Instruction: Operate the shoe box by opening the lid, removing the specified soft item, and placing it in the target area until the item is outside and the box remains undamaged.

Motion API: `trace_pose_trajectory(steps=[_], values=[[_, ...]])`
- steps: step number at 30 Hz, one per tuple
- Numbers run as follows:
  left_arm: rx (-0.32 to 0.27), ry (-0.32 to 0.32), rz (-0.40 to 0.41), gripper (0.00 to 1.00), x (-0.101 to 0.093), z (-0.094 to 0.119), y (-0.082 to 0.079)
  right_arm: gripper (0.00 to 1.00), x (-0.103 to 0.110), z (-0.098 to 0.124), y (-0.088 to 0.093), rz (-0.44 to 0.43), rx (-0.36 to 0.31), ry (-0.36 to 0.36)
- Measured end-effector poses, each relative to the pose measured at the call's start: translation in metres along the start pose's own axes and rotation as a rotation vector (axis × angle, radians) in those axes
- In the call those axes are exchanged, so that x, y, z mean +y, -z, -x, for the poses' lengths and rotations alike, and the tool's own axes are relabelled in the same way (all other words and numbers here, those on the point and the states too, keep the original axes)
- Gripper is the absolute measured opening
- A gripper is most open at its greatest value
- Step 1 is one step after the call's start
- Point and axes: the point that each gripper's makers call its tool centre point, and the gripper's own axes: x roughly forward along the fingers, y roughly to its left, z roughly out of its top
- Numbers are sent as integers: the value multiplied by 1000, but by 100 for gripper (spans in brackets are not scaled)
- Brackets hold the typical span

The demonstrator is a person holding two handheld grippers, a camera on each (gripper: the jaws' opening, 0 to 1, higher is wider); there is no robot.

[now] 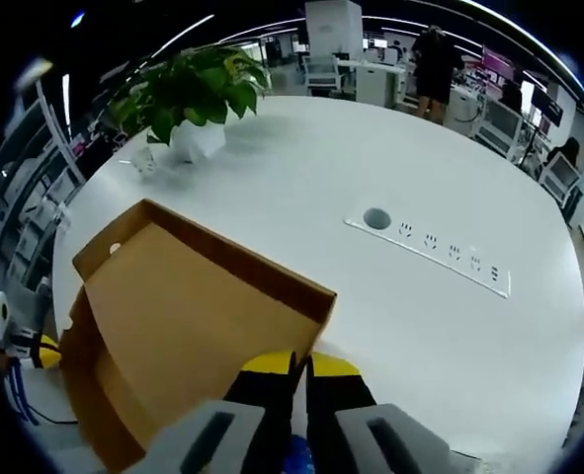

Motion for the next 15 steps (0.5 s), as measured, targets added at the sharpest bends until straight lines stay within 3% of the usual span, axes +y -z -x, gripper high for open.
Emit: trace_pose_trajectory(steps=[15], values=[[-6, -2, 7, 3, -6, 6, 2, 0, 1, 16, -6, 6, -60, -9]])
